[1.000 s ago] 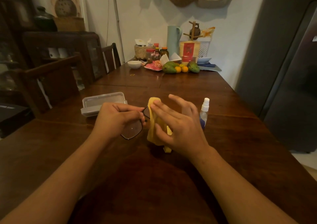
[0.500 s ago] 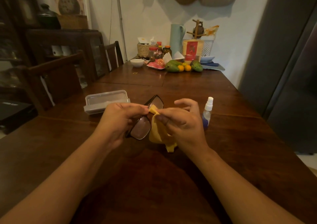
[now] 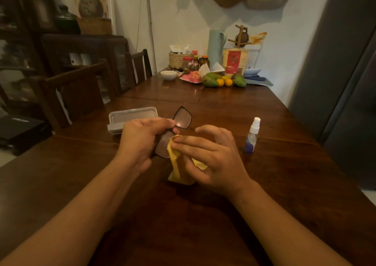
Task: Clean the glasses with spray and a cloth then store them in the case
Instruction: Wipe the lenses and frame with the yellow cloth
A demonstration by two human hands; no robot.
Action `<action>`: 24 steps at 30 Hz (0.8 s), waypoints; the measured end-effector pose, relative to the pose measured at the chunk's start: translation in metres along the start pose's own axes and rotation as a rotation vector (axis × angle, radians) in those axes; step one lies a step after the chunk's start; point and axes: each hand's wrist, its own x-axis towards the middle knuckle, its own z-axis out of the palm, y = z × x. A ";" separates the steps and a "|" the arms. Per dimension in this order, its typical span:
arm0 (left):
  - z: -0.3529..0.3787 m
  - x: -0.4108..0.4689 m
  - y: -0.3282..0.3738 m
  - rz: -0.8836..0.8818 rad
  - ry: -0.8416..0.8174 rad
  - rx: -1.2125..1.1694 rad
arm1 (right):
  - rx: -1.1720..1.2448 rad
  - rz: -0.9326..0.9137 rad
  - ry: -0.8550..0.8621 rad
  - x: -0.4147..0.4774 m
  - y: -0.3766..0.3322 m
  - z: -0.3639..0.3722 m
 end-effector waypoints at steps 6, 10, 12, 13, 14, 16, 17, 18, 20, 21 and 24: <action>0.002 0.000 -0.003 0.017 0.034 0.036 | -0.026 0.045 -0.021 0.006 -0.014 0.006; -0.001 0.003 -0.002 0.007 -0.002 -0.004 | 0.028 -0.096 -0.075 0.007 -0.016 0.003; -0.001 0.003 -0.003 0.013 -0.007 -0.013 | 0.022 -0.110 -0.079 0.005 -0.010 0.001; -0.001 0.003 -0.003 0.014 0.003 -0.002 | 0.017 -0.086 -0.066 0.004 -0.008 0.000; 0.000 0.003 -0.004 0.015 0.018 0.013 | 0.008 -0.049 -0.047 0.003 -0.005 -0.001; 0.001 0.003 -0.006 0.017 0.048 0.028 | -0.019 0.028 -0.014 0.001 -0.005 0.000; 0.001 0.003 -0.006 0.019 0.056 0.029 | -0.029 0.050 -0.008 0.002 -0.006 0.001; 0.002 0.003 -0.006 0.020 0.055 0.027 | -0.033 0.057 -0.014 0.002 -0.008 0.002; 0.002 0.002 -0.004 0.012 0.031 0.011 | -0.036 0.034 -0.058 0.005 -0.014 0.005; 0.002 0.001 -0.004 0.005 0.019 0.000 | -0.037 0.007 -0.085 0.006 -0.016 0.006; 0.002 0.001 -0.001 0.006 0.005 -0.027 | -0.043 -0.091 -0.137 0.009 -0.018 0.005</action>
